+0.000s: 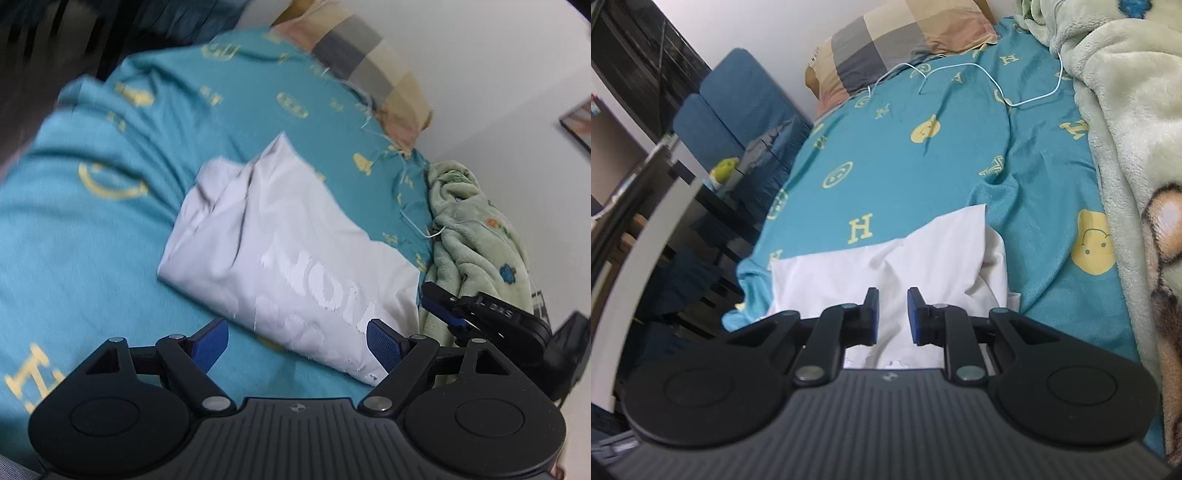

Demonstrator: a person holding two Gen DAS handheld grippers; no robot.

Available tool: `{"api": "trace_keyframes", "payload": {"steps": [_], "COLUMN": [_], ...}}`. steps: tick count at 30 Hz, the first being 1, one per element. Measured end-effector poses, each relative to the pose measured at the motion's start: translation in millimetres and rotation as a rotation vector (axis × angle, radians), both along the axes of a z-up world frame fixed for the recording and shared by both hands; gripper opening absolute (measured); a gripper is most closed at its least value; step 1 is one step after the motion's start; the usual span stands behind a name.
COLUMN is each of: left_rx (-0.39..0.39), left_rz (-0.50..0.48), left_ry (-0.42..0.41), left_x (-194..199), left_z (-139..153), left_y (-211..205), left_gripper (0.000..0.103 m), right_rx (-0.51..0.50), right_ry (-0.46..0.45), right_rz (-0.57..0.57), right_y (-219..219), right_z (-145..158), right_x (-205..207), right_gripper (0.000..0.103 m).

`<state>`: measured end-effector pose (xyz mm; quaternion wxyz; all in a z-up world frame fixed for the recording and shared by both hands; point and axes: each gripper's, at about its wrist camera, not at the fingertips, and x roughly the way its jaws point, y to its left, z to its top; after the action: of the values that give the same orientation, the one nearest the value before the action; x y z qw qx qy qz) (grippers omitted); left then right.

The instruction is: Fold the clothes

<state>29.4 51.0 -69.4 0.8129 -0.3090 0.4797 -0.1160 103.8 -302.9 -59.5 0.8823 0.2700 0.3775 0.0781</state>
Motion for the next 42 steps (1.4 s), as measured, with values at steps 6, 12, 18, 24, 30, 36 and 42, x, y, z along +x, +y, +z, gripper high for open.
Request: {"api": "trace_keyframes", "payload": {"steps": [6,12,18,24,30,36,42], "left_rx": [0.013,-0.146,-0.317,-0.492,-0.560,-0.589,-0.578], "left_rz": [0.056,0.156,0.193,0.210,0.204,0.219,0.224], "left_ry": [0.133,0.140,0.020,-0.069,-0.093,-0.082,-0.051], "left_x": [17,26,24,25,31,52,60], "left_z": [-28,-49,-41,-31,-30,-32,-38], "left_y": [-5,9,21,30,31,22,15], "left_gripper": [0.084,0.083,0.084,0.084,0.084,0.084,0.086], "right_rx": [0.078,0.220,0.387,0.668,0.855,0.771,0.739], "right_ry": [0.037,0.056,0.102,0.141,0.332,0.406,0.298], "right_rz": [-0.032,-0.076,-0.107,-0.093,-0.123,-0.351,-0.473], "right_y": [-17,-29,-32,-19,20,23,13], "right_z": [-9,-17,-25,-29,-67,-104,-95], "right_x": [-1,-2,-4,-16,-23,-22,-25], "right_gripper": [0.020,0.021,0.021,0.073,0.079,0.079,0.060]}}
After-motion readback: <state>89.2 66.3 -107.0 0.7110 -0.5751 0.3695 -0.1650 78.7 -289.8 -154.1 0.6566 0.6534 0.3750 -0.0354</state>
